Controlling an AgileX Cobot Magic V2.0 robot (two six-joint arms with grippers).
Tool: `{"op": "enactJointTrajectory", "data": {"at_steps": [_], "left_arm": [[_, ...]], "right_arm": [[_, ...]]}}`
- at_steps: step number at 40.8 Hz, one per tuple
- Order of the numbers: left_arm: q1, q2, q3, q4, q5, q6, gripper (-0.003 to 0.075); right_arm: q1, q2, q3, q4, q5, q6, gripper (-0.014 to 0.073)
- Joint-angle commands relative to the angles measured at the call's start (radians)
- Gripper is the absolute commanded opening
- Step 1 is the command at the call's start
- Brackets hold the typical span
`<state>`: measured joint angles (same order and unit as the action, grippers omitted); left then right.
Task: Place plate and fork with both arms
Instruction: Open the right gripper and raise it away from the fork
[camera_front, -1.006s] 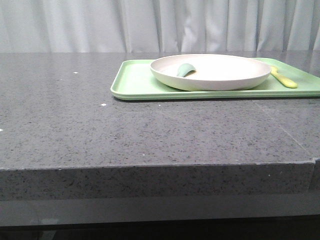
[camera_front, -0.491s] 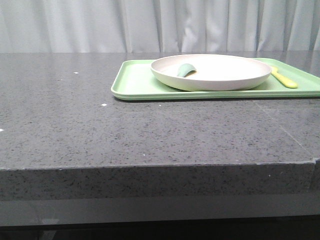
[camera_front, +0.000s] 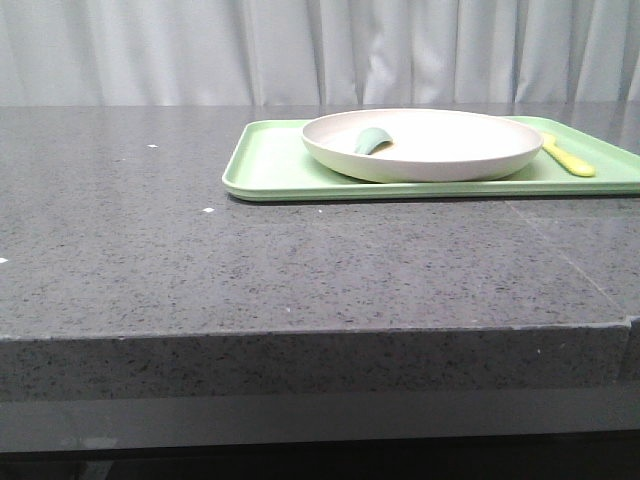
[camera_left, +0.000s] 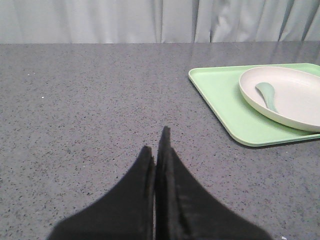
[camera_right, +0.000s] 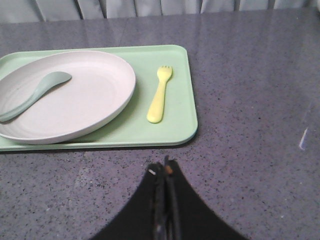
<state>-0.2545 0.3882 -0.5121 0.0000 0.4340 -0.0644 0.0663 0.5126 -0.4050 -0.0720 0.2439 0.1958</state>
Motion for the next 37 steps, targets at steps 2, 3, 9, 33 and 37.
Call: {"op": "enactJointTrajectory", "data": {"at_steps": [2, 3, 9, 33, 37], "left_arm": [[-0.001, 0.006, -0.026, 0.000, -0.084, -0.010, -0.0018], [-0.001, 0.006, -0.026, 0.000, -0.084, -0.010, -0.0018], [-0.001, 0.006, -0.026, 0.000, -0.084, -0.010, -0.0018], [-0.001, 0.006, -0.026, 0.000, -0.087, -0.010, -0.0018], [-0.001, 0.006, -0.026, 0.000, -0.087, -0.010, -0.0018]], "right_arm": [[0.000, -0.051, 0.001, -0.010, -0.123, -0.011, -0.0121], [0.000, -0.058, 0.001, -0.010, -0.123, -0.011, -0.0121], [0.000, -0.064, 0.001, -0.010, -0.127, -0.011, -0.0121], [0.000, -0.064, 0.001, -0.010, -0.126, -0.011, -0.0121], [0.000, -0.064, 0.001, -0.010, -0.126, -0.011, -0.0121]]}}
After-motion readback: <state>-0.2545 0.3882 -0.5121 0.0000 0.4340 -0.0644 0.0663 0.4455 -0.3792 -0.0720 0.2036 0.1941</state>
